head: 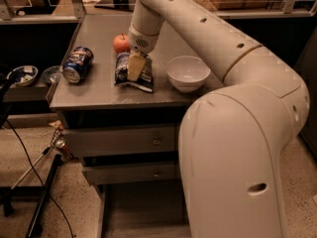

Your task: Place blue chip bag into bottom drawer

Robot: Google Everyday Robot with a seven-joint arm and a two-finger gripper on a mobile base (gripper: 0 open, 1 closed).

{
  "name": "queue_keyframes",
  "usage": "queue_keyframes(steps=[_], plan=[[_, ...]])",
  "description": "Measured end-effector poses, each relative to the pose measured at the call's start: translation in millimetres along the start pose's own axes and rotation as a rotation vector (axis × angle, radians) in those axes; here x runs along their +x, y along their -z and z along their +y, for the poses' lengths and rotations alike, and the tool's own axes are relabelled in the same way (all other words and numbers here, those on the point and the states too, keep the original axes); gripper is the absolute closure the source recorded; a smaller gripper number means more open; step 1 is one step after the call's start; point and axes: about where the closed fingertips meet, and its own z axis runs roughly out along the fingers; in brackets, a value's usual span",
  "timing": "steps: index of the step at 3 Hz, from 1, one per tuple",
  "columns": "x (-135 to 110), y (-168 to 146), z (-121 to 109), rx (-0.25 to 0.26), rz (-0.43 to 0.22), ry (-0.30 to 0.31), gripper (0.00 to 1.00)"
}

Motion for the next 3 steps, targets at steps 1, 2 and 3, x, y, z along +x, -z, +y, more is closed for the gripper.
queue_keyframes(steps=[1, 2, 3], plan=[[-1, 4, -1, 0.0, 0.0, 0.0, 1.0], [-2, 48, 1, 0.037, 0.006, -0.018, 1.0], [-17, 116, 20, 0.083, -0.011, -0.014, 1.0]])
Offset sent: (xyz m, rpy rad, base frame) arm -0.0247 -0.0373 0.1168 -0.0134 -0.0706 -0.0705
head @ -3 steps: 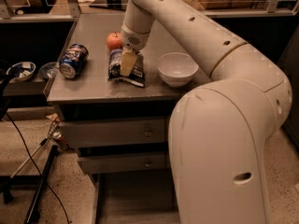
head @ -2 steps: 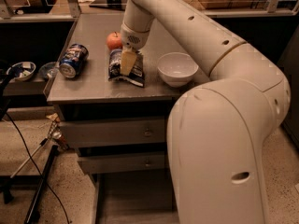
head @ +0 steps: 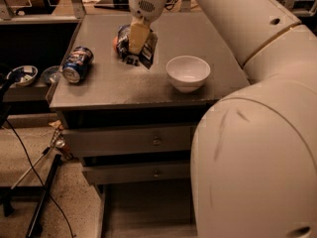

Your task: Place blue chip bag into bottom drawer

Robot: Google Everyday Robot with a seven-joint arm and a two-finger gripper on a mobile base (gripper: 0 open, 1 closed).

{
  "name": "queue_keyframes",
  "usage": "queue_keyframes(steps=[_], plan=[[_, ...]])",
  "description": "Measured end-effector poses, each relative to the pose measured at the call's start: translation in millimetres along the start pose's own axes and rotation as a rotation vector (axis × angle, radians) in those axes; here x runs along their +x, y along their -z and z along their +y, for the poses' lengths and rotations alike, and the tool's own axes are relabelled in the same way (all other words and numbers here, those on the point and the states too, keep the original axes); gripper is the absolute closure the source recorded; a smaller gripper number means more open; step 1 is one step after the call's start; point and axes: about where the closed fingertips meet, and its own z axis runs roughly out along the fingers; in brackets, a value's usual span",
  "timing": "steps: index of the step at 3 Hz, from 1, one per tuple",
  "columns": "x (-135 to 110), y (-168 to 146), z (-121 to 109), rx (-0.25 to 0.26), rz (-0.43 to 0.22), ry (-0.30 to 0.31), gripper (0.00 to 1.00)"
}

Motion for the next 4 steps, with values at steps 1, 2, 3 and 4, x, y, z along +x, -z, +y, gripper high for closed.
queue_keyframes(steps=[1, 2, 3, 4], plan=[[-2, -4, -4, 0.016, -0.011, 0.002, 1.0], [-4, -3, 17, 0.025, -0.009, 0.008, 1.0], [0, 7, 70, 0.03, -0.002, -0.022, 1.0], [6, 15, 113, 0.025, 0.012, -0.043, 1.0]])
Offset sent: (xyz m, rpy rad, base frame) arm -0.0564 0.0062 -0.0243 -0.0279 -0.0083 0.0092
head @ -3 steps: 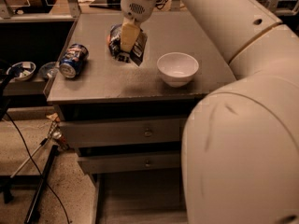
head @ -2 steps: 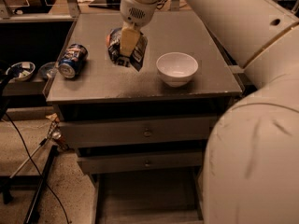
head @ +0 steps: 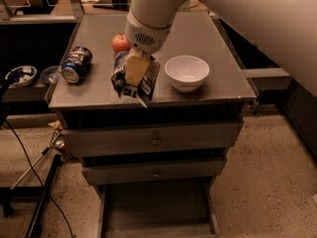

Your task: Place blue chip bag into bottom drawer

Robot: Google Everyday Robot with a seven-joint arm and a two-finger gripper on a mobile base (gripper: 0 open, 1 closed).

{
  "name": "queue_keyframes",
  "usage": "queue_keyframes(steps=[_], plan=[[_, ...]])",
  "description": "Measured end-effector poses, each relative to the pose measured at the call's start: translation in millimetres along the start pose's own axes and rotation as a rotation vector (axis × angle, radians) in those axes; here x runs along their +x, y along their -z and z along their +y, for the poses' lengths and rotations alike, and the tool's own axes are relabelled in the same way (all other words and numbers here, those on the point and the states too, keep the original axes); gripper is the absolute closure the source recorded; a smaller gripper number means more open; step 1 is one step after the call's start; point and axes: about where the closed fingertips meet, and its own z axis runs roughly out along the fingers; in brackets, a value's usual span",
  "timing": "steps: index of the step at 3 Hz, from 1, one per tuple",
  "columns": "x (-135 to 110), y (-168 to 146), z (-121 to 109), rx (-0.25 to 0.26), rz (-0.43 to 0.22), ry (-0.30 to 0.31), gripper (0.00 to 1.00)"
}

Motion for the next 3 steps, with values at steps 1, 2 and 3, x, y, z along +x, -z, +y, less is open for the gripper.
queue_keyframes(steps=[1, 2, 3], plan=[[3.2, -3.7, 5.9, -0.008, 0.013, 0.004, 1.0], [8.4, -9.2, -0.9, 0.0, 0.023, 0.0, 1.0], [11.5, -9.7, 0.7, -0.001, 0.028, -0.005, 1.0]])
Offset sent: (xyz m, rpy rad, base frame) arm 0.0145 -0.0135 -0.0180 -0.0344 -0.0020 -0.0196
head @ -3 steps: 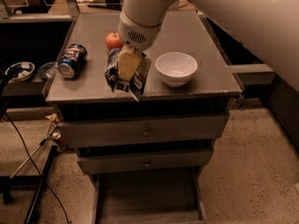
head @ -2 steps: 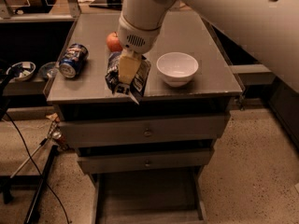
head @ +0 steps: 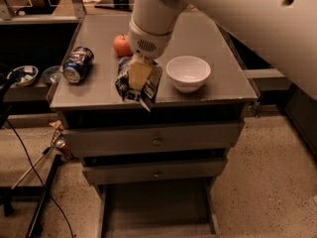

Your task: Place blue chip bag into bottom drawer

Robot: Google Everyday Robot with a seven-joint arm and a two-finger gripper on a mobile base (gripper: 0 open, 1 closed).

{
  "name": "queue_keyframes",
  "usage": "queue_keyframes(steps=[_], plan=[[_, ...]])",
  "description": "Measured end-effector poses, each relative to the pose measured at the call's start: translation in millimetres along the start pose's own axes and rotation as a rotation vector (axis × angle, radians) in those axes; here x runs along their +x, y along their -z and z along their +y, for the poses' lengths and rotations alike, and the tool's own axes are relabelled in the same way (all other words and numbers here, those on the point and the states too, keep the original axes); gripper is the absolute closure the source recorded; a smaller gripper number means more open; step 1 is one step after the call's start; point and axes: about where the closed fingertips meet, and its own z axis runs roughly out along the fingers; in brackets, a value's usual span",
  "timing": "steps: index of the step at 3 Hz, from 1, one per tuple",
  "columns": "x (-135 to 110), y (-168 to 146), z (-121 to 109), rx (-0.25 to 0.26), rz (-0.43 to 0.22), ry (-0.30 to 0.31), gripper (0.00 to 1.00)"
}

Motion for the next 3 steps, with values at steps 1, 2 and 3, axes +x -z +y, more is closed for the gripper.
queue_keyframes(steps=[1, 2, 3], plan=[[26, 1, 28, -0.021, 0.037, -0.054, 1.0], [56, 20, 85, -0.067, 0.078, -0.082, 1.0], [54, 9, 86, -0.069, 0.073, -0.094, 1.0]])
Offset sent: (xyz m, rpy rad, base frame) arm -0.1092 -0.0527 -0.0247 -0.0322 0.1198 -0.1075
